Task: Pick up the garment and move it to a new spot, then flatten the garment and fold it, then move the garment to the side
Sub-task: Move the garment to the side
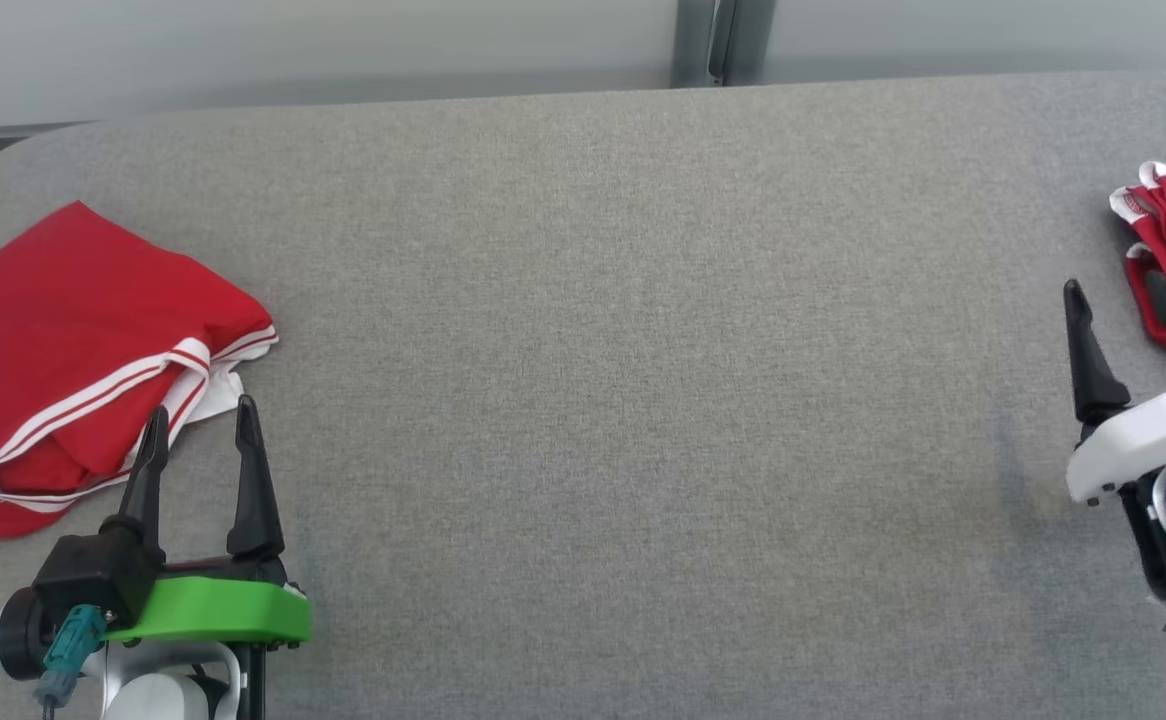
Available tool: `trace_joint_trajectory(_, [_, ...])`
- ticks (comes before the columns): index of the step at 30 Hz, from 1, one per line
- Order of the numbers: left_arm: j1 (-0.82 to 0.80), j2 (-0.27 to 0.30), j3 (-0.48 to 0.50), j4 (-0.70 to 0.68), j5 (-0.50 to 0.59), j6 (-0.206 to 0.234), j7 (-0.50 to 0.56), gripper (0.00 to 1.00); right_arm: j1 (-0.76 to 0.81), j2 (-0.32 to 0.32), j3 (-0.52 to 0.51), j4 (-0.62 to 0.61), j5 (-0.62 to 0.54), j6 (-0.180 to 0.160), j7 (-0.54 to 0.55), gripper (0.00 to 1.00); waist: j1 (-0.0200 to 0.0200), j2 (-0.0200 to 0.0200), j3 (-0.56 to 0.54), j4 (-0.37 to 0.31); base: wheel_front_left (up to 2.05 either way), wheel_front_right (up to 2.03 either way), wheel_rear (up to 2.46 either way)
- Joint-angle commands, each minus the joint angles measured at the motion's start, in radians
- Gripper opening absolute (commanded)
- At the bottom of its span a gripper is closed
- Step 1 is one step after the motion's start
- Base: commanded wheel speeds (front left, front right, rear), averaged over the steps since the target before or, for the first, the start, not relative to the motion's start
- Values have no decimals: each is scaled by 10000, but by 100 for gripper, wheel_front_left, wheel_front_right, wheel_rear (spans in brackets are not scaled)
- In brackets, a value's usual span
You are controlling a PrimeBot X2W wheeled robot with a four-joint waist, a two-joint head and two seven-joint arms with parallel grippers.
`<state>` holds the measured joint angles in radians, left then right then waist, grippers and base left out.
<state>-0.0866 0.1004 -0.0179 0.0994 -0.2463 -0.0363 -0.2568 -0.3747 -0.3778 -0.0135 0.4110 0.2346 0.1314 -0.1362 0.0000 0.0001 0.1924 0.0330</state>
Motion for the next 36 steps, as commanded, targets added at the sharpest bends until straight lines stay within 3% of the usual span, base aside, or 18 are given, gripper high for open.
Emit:
trace_joint_trajectory(1, [93, -48, 78, 170, -138, 100, 67, 100, 453, 336, -176, -344, 223, -14, -122, 100, 0, -1, -652, 179, 0, 0, 0])
trace_joint_trajectory(7, [123, 65, -59, 794, -195, -41, 175, 100, 1494, 1852, -717, -1237, 1510, -13, -425, 100, 0, -1, -1086, 279, 0, 0, 0])
trace_joint_trajectory(15, [197, 173, -287, 1701, 123, -229, -45, 100, 2378, 2692, -552, -1668, 1868, -11, -649, 100, 0, -1, -1706, 443, 0, 0, 0])
trace_joint_trajectory(36, [648, 92, -525, 2196, 9, -866, -88, 100, 3921, 3142, 30, -1587, 695, -11, -284, 100, 0, -1, -2257, 636, 0, 0, 0])
